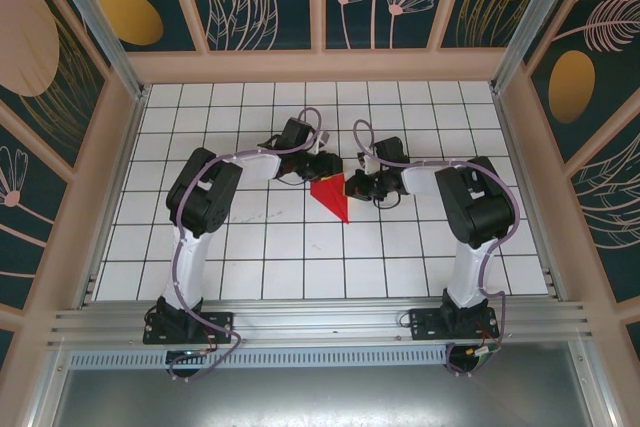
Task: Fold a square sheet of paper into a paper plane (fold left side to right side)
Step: Fourth fold the wing at the center of the table.
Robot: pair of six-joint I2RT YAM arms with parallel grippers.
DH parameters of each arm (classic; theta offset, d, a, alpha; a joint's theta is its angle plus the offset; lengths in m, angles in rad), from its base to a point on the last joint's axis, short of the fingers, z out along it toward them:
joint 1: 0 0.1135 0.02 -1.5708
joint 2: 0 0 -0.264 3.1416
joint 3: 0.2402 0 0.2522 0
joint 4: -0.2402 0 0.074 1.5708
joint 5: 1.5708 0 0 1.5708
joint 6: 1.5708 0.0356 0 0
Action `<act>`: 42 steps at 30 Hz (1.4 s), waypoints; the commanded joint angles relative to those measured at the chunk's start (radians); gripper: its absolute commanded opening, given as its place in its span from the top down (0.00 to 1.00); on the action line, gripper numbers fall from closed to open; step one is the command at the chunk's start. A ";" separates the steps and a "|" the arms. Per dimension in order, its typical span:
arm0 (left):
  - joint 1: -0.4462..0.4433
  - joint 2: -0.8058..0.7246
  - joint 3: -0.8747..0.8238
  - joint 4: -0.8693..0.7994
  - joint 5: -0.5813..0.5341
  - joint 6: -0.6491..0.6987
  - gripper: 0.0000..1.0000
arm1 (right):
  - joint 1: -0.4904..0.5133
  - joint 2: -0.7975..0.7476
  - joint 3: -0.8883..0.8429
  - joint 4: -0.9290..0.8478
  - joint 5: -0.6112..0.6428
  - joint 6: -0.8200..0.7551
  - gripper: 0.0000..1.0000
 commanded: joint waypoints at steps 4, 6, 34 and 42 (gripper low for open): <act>-0.004 0.037 0.005 -0.048 -0.033 0.042 0.62 | 0.015 0.063 -0.005 -0.093 0.113 -0.039 1.00; -0.004 0.042 -0.003 -0.049 -0.043 0.045 0.62 | 0.015 0.063 -0.005 -0.088 0.108 -0.040 1.00; -0.005 0.021 -0.143 -0.019 -0.111 0.053 0.62 | 0.112 -0.108 0.016 -0.082 -0.095 0.052 0.83; -0.004 0.018 -0.143 -0.022 -0.113 0.057 0.62 | 0.112 -0.079 0.020 -0.130 -0.050 0.022 0.84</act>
